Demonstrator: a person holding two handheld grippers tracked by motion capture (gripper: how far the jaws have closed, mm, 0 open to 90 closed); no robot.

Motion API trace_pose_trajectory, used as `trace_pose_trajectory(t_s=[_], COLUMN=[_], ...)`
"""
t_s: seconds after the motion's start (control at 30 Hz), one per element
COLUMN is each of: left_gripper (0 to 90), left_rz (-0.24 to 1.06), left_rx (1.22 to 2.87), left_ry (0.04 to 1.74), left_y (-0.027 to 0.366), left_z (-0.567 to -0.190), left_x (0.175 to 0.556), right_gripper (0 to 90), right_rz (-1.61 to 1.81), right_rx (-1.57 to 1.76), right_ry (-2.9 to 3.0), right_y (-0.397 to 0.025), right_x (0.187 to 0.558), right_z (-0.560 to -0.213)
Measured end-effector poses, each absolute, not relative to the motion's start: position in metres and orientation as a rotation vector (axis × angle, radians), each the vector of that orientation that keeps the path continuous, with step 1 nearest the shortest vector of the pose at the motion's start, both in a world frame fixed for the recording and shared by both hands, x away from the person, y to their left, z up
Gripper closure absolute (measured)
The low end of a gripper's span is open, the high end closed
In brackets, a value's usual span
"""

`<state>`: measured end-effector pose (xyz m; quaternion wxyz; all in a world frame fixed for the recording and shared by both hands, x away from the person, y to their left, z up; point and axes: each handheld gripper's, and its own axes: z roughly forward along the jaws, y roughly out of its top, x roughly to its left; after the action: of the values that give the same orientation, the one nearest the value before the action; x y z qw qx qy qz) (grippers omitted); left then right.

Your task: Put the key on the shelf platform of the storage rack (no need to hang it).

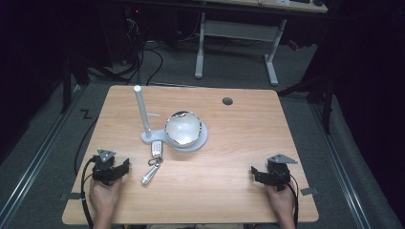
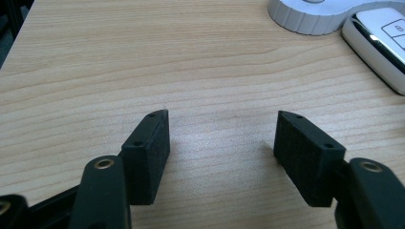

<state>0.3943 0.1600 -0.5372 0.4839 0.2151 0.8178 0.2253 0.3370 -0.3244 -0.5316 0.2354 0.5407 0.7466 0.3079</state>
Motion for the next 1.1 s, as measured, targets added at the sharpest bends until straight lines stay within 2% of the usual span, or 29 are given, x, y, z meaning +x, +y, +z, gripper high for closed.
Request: trace_pose_trajectory(t_s=[0.27,0.57,1.1], left_gripper=[36.3,28.5,24.9], left_rz=[0.538,0.508,0.476], left_rx=[0.516,0.520,0.540], left_ry=[1.997,2.008,2.021], left_y=[0.1593,0.1565,0.1590], left_z=[-0.5369,-0.5364,-0.5332], left_x=[0.3944,0.3940,0.3929], right_gripper=[23.0,23.0,22.8], right_rz=[0.844,0.845,0.845], right_rx=[1.483,1.482,1.480], right_ry=[2.048,2.049,2.053], right_y=[-0.3244,-0.3245,-0.3246], right_x=[0.3370,0.3371,0.3369], right_z=[-0.5316,-0.5316,-0.5315])
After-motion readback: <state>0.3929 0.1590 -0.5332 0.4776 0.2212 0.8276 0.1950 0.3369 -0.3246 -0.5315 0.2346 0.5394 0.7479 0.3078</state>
